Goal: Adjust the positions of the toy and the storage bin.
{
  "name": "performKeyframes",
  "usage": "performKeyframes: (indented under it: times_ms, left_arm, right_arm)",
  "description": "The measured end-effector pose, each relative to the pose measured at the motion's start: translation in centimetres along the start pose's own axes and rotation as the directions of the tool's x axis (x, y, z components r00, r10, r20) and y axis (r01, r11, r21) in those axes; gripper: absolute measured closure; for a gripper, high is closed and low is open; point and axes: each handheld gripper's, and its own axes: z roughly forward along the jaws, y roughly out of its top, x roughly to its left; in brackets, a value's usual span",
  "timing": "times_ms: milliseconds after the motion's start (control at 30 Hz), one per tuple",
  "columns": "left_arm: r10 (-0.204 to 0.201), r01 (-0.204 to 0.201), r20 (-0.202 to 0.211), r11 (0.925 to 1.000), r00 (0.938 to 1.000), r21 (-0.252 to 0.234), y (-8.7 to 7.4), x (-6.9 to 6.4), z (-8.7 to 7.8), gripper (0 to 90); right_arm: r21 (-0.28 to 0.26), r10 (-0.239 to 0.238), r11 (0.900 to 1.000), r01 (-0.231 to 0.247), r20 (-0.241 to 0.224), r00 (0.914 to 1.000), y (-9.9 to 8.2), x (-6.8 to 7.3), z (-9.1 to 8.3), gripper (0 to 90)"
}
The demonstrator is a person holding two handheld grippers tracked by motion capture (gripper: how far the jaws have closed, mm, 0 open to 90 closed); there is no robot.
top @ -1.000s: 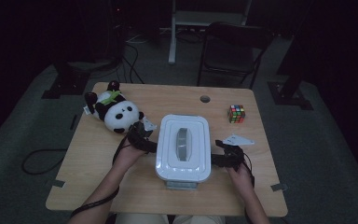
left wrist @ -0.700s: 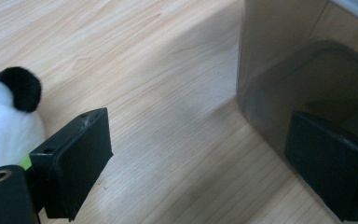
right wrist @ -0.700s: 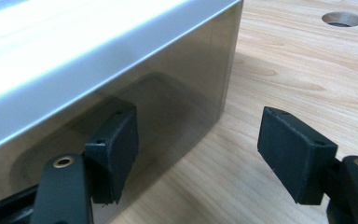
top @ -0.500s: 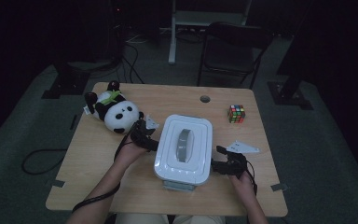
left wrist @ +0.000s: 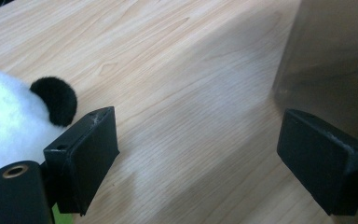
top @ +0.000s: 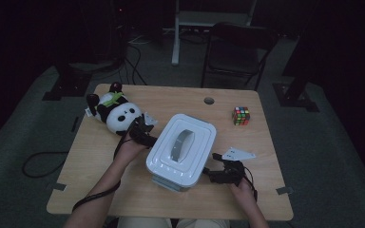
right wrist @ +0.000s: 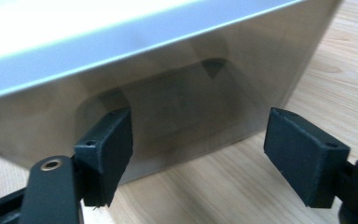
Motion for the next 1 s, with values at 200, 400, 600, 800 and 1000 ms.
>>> performKeyframes:
  times_ms: [200,400,600,800,1000]
  left_arm:
    - [0.027,-0.027,-0.017,0.9993,0.9995,0.027,-0.9,-0.1,-0.2,10.5]
    - [0.02,-0.019,-0.029,0.9997,0.9994,0.011,-2.0,-0.1,-1.2,10.5]
    - [0.002,-0.002,0.005,0.9999,1.0,0.016,-3.6,-0.3,-1.7,10.5]
    - [0.015,-0.014,-0.026,0.999,0.9996,0.042,-5.2,-0.8,-2.0,10.5]
    - [0.021,-0.022,0.021,0.9985,0.9996,0.05,-6.3,-1.7,-2.3,10.5]
  right_arm:
    - [0.013,-0.005,0.9999,0.005,0.036,0.9993,-0.4,-0.2,0.0,17.5]
    - [-0.019,0.04,0.9991,-0.039,0.079,0.996,-0.8,-2.0,-0.9,15.4]
    - [-0.041,0.035,0.9988,-0.028,0.173,0.9843,0.1,-4.1,-1.7,13.6]
    - [-0.088,0.088,0.9937,-0.07,0.226,0.9702,1.1,-6.5,-2.0,13.4]
    - [-0.115,0.125,0.9889,-0.094,0.304,0.9443,2.7,-8.6,-2.0,13.2]
